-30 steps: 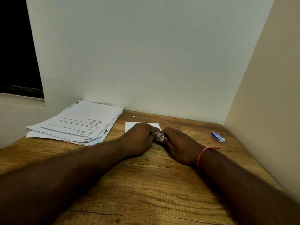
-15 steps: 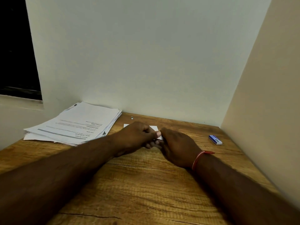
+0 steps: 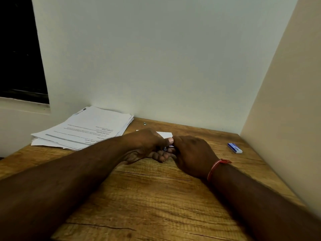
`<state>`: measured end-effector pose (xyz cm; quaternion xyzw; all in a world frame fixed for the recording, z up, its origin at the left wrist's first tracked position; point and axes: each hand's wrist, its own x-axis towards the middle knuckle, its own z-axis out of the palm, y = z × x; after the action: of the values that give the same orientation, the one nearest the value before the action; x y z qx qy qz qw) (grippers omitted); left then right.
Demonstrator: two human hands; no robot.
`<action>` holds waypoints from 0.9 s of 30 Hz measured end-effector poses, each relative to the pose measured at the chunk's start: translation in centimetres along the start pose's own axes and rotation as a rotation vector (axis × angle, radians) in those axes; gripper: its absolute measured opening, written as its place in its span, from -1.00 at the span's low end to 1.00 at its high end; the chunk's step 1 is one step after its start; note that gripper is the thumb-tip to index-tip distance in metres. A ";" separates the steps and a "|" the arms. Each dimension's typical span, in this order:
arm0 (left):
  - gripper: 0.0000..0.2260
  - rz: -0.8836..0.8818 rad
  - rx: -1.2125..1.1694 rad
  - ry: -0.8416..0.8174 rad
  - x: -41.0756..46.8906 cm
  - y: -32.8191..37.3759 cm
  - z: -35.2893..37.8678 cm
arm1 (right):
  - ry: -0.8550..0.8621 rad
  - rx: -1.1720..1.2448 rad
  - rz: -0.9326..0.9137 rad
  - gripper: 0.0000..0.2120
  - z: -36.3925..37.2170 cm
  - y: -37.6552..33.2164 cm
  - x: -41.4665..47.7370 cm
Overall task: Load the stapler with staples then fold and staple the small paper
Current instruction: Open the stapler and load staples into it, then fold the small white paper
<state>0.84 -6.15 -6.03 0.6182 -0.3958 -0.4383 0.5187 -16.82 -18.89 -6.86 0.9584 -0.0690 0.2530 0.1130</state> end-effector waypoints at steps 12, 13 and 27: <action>-0.60 0.048 0.009 -0.078 -0.1 -0.2 -0.7 | 0.029 0.078 -0.006 -0.72 0.4 0.5 0.1; -0.56 0.058 0.007 -0.082 -0.4 -0.1 -0.6 | 0.026 0.102 0.008 -0.71 0.3 0.5 0.1; -0.48 0.210 0.997 0.547 0.7 -0.5 -7.0 | -0.003 0.079 0.654 -0.79 -0.8 7.6 -0.4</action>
<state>7.77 -4.70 -6.03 0.8361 -0.4652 0.0307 0.2890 -19.01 -26.00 -5.05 0.8894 -0.3634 0.2771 -0.0118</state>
